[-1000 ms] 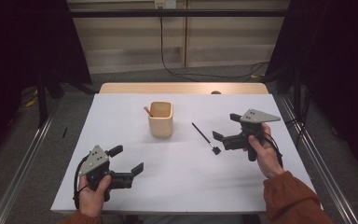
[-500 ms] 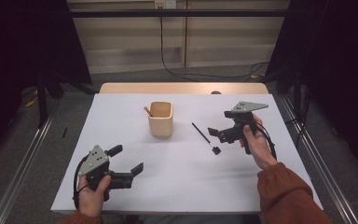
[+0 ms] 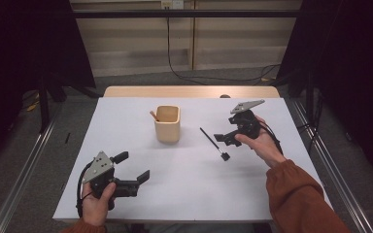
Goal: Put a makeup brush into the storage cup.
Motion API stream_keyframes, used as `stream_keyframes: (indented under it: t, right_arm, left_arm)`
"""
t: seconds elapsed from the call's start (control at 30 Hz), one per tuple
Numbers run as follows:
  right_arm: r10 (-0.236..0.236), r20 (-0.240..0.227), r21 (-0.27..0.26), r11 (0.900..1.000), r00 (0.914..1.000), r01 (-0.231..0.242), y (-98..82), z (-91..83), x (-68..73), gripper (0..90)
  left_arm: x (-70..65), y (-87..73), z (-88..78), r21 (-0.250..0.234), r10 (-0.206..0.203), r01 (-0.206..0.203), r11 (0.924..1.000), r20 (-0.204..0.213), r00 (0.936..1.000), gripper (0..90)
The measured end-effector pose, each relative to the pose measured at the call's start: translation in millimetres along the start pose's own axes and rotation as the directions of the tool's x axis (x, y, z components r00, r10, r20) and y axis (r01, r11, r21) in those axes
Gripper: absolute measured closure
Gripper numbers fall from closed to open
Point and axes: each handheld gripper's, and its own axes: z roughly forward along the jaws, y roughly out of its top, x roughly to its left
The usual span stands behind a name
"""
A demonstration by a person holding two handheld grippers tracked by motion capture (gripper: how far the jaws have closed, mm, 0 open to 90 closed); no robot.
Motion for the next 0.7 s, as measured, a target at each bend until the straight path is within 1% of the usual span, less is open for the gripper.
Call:
stream_keyframes:
  t: [0.07, 0.17, 0.2, 0.23, 0.27, 0.33, 0.37, 0.4, 0.47, 0.5, 0.53, 0.57, 0.6, 0.63, 0.67, 0.7]
  right_arm:
    - [0.004, -0.005, 0.038, 0.999, 1.0, -0.004, 2.3, 3.8, -1.5, 7.3]
    - [0.037, -0.032, 0.089, 0.995, 0.9988, -0.034, 6.2, 9.5, -5.4, 7.3]
    - [0.046, -0.038, 0.109, 0.993, 0.9982, -0.042, 7.5, 11.2, -6.3, 7.3]
    - [0.055, -0.049, 0.132, 0.99, 0.9973, -0.048, 9.0, 13.3, -7.2, 6.7]
    - [0.053, -0.051, 0.146, 0.988, 0.9973, -0.046, 9.8, 14.4, -7.9, 6.5]
    - [0.069, -0.063, 0.19, 0.98, 0.9956, -0.056, 12.4, 16.2, -9.1, 6.2]
    - [0.076, -0.07, 0.202, 0.978, 0.9946, -0.061, 13.2, 16.8, -9.7, 6.2]
    - [0.087, -0.074, 0.233, 0.97, 0.9935, -0.067, 14.8, 18.1, -10.3, 6.8]
    - [0.086, -0.08, 0.27, 0.961, 0.9931, -0.061, 17.1, 20.3, -10.4, 7.4]
    - [0.095, -0.085, 0.292, 0.954, 0.9918, -0.067, 18.3, 21.8, -10.4, 8.7]
    - [0.089, -0.08, 0.317, 0.947, 0.9928, -0.059, 19.6, 24.0, -10.5, 9.0]
    - [0.093, -0.075, 0.335, 0.94, 0.9928, -0.063, 20.5, 25.2, -10.1, 9.0]
    - [0.103, -0.076, 0.359, 0.931, 0.9918, -0.069, 21.3, 27.3, -10.6, 9.3]
    - [0.102, -0.071, 0.386, 0.92, 0.9922, -0.067, 21.8, 29.5, -11.2, 10.6]
    - [0.09, -0.052, 0.405, 0.912, 0.9945, -0.062, 22.3, 31.5, -11.3, 11.1]
    - [0.094, -0.044, 0.414, 0.908, 0.9946, -0.067, 22.5, 33.2, -11.7, 11.9]
  left_arm:
    - [0.2, -0.3, 0.3, -0.003, -0.006, 0.006, 1.0, 0.002, 1.0, 1.8]
    - [0.2, -0.1, 1.1, 0.001, -0.003, 0.003, 1.0, 0.004, 1.0, 1.8]
    - [0.4, 0.3, 1.2, 0.005, 0.005, -0.005, 1.0, 0.008, 1.0, 1.8]
    - [0.4, 0.3, 1.3, 0.005, 0.004, -0.004, 1.0, 0.009, 1.0, 1.9]
    - [0.0, 0.1, 1.7, 0.005, -0.001, 0.001, 1.0, 0.008, 1.0, 1.9]
    - [0.3, -0.1, 2.2, 0.002, -0.002, 0.002, 1.0, 0.009, 1.0, 1.9]
    - [0.5, 0.2, 2.1, 0.002, -0.003, 0.003, 1.0, 0.007, 1.0, 1.9]
    - [0.7, 0.2, 2.1, 0.0, -0.003, 0.003, 1.0, 0.008, 1.0, 1.9]
    - [0.7, 0.2, 2.4, 0.001, -0.003, 0.003, 1.0, 0.008, 1.0, 1.8]
    - [0.4, 0.0, 2.5, 0.003, -0.003, 0.003, 1.0, 0.007, 1.0, 1.8]
    - [0.5, 0.0, 2.4, 0.003, -0.003, 0.003, 1.0, 0.009, 1.0, 1.9]
    - [0.6, 0.1, 1.9, 0.005, -0.002, 0.002, 1.0, 0.009, 1.0, 1.9]
    - [1.1, 0.2, 1.3, 0.004, -0.002, 0.002, 1.0, 0.008, 1.0, 1.9]
    - [1.7, 0.2, 1.1, 0.002, -0.006, 0.006, 1.0, 0.005, 1.0, 1.9]
    - [2.4, 0.2, 1.1, 0.002, -0.007, 0.007, 1.0, 0.003, 1.0, 1.8]
    - [3.0, 0.0, 1.0, 0.003, -0.005, 0.005, 1.0, 0.002, 1.0, 1.9]
